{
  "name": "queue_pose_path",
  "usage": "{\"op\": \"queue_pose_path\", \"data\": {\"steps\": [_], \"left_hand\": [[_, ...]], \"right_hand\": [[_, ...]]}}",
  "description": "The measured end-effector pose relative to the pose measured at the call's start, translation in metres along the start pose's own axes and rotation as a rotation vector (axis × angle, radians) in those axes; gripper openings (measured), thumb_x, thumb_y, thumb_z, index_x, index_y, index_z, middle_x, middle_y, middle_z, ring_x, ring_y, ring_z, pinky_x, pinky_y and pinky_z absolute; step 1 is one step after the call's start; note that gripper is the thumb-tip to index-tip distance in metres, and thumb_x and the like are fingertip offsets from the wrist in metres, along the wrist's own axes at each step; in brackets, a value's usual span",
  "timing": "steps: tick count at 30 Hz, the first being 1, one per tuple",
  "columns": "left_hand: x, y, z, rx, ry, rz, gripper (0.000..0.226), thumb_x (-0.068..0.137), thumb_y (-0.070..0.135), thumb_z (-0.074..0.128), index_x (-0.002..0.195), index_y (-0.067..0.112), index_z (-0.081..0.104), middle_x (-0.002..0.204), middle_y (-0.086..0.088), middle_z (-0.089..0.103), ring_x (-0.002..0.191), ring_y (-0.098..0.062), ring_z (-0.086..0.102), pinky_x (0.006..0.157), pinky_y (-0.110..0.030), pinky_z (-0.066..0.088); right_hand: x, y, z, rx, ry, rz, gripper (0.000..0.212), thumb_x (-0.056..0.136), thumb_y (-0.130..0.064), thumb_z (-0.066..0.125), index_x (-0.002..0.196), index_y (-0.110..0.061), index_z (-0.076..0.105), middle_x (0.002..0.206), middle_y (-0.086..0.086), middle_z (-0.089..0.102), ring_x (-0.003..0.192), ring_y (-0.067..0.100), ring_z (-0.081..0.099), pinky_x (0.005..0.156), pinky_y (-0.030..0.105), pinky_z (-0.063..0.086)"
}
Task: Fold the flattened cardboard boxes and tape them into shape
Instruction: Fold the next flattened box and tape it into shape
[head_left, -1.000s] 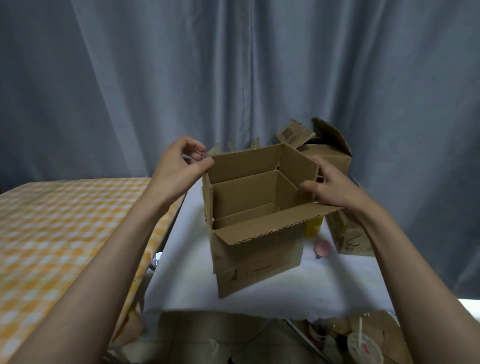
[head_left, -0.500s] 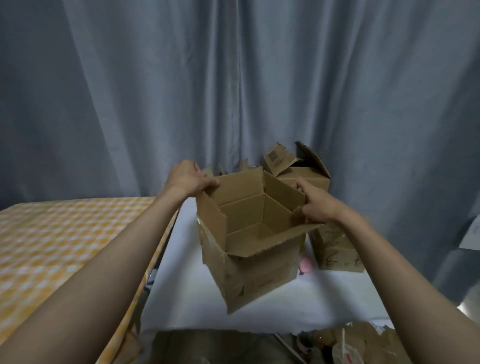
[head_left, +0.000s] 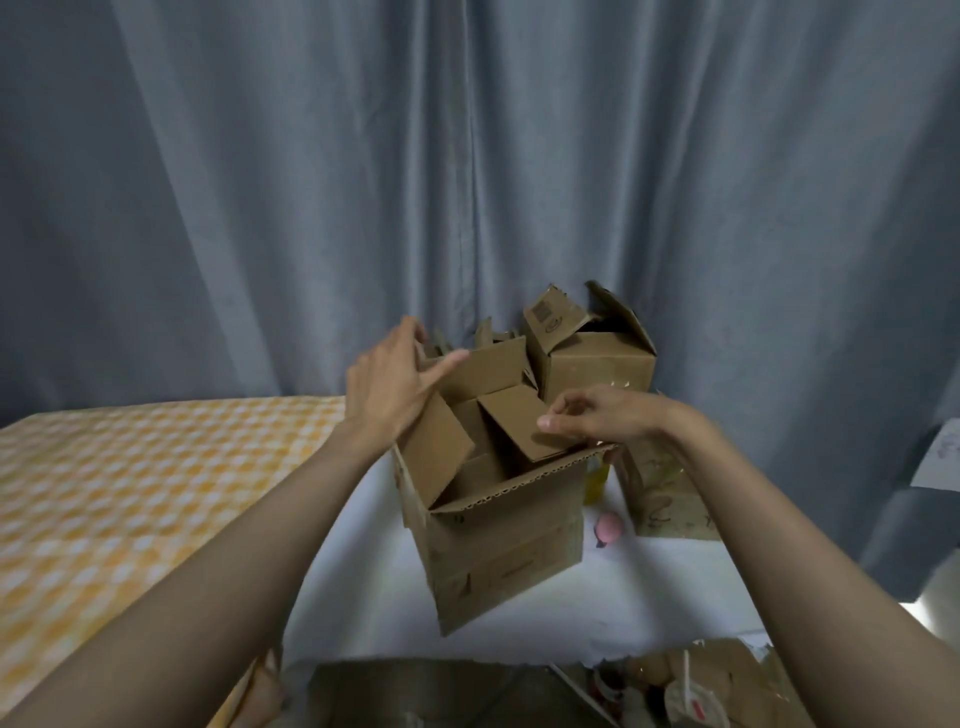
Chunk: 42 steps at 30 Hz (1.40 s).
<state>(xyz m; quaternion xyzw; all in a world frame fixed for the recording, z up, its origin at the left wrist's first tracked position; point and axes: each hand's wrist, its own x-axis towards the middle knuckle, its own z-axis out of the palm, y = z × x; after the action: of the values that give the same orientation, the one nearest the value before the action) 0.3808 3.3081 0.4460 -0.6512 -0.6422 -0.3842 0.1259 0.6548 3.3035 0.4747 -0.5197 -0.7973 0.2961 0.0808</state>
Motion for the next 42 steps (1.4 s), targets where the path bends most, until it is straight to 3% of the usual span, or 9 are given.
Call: {"op": "queue_pose_path", "data": {"steps": [4, 10, 17, 21, 25, 29, 31, 35, 42], "left_hand": [[-0.009, -0.006, 0.011, 0.16, -0.029, 0.186, 0.065, 0.078, 0.085, 0.045, 0.105, 0.026, 0.041, 0.101, 0.004, 0.051, 0.084, -0.016, 0.05, 0.059, -0.034, 0.045], [-0.021, -0.027, 0.0, 0.119, -0.165, 0.262, 0.059, 0.077, 0.057, 0.072, 0.116, 0.027, 0.039, 0.113, 0.004, 0.049, 0.091, -0.023, 0.056, 0.063, -0.039, 0.048], [-0.037, -0.035, -0.024, 0.164, -0.124, 0.197, 0.057, 0.078, 0.025, 0.079, 0.122, 0.024, 0.042, 0.116, -0.003, 0.052, 0.085, -0.037, 0.062, 0.063, -0.04, 0.047], [-0.055, -0.028, -0.035, 0.155, -0.126, 0.217, 0.049, 0.08, 0.023, 0.076, 0.123, 0.024, 0.052, 0.113, 0.001, 0.055, 0.084, -0.031, 0.064, 0.059, -0.036, 0.048], [-0.07, -0.012, -0.041, 0.117, -0.109, 0.264, 0.037, 0.092, 0.065, 0.051, 0.101, 0.035, 0.069, 0.096, 0.015, 0.06, 0.076, -0.013, 0.061, 0.055, -0.032, 0.047], [-0.074, -0.017, -0.032, -0.192, -0.232, 0.086, 0.052, 0.098, 0.06, 0.04, 0.085, 0.024, 0.075, 0.086, 0.008, 0.06, 0.082, -0.01, 0.057, 0.073, -0.037, 0.048], [-0.067, -0.027, -0.025, -0.225, -0.213, -0.028, 0.029, 0.09, 0.047, 0.065, 0.101, 0.021, 0.073, 0.099, 0.004, 0.06, 0.092, -0.013, 0.058, 0.076, -0.031, 0.046], [-0.056, -0.035, -0.025, -0.525, -0.647, -0.506, 0.067, 0.083, 0.055, 0.071, 0.134, 0.014, 0.055, 0.13, -0.001, 0.061, 0.114, -0.018, 0.061, 0.1, -0.035, 0.048], [-0.06, -0.015, -0.024, -0.541, -0.582, -0.468, 0.031, 0.086, 0.048, 0.066, 0.108, 0.029, 0.058, 0.103, 0.01, 0.064, 0.092, -0.007, 0.061, 0.064, -0.021, 0.043]], "right_hand": [[-0.004, 0.003, 0.001, 0.089, 0.038, 0.069, 0.046, 0.094, -0.057, 0.056, 0.124, -0.023, 0.061, 0.123, -0.001, 0.058, 0.109, 0.019, 0.06, 0.072, 0.032, 0.062], [-0.01, 0.005, 0.002, 0.175, 0.096, 0.321, 0.067, 0.089, -0.065, 0.058, 0.119, -0.006, 0.05, 0.076, 0.011, 0.071, 0.049, 0.016, 0.064, 0.039, 0.021, 0.047], [0.001, -0.008, 0.022, 0.958, 0.353, 0.176, 0.067, 0.086, -0.068, 0.059, 0.128, -0.017, 0.047, 0.114, 0.02, 0.066, 0.076, 0.036, 0.076, 0.062, 0.041, 0.063], [0.021, -0.019, 0.055, 0.601, 0.444, 0.052, 0.049, 0.093, -0.058, 0.055, 0.122, -0.019, 0.056, 0.116, 0.003, 0.059, 0.099, 0.025, 0.065, 0.095, 0.051, 0.056], [0.027, -0.031, 0.08, 0.138, 0.366, 0.056, 0.062, 0.095, -0.051, 0.056, 0.148, -0.023, 0.044, 0.138, 0.005, 0.03, 0.133, 0.031, 0.039, 0.115, 0.045, 0.034], [0.027, -0.034, 0.091, 0.1, 0.416, 0.068, 0.063, 0.095, -0.05, 0.057, 0.149, -0.02, 0.044, 0.14, 0.005, 0.025, 0.135, 0.029, 0.037, 0.113, 0.042, 0.035], [0.025, -0.034, 0.097, 0.191, 0.46, 0.083, 0.065, 0.093, -0.049, 0.06, 0.148, -0.02, 0.042, 0.141, 0.004, 0.024, 0.134, 0.028, 0.039, 0.11, 0.041, 0.036], [0.023, -0.033, 0.11, 0.483, 0.502, 0.15, 0.075, 0.088, -0.04, 0.068, 0.148, -0.012, 0.034, 0.143, 0.008, 0.037, 0.134, 0.028, 0.04, 0.112, 0.038, 0.036], [0.023, -0.028, 0.119, 0.744, 0.427, 0.129, 0.056, 0.091, -0.047, 0.065, 0.139, -0.021, 0.053, 0.132, 0.0, 0.062, 0.121, 0.022, 0.059, 0.107, 0.042, 0.047]]}}
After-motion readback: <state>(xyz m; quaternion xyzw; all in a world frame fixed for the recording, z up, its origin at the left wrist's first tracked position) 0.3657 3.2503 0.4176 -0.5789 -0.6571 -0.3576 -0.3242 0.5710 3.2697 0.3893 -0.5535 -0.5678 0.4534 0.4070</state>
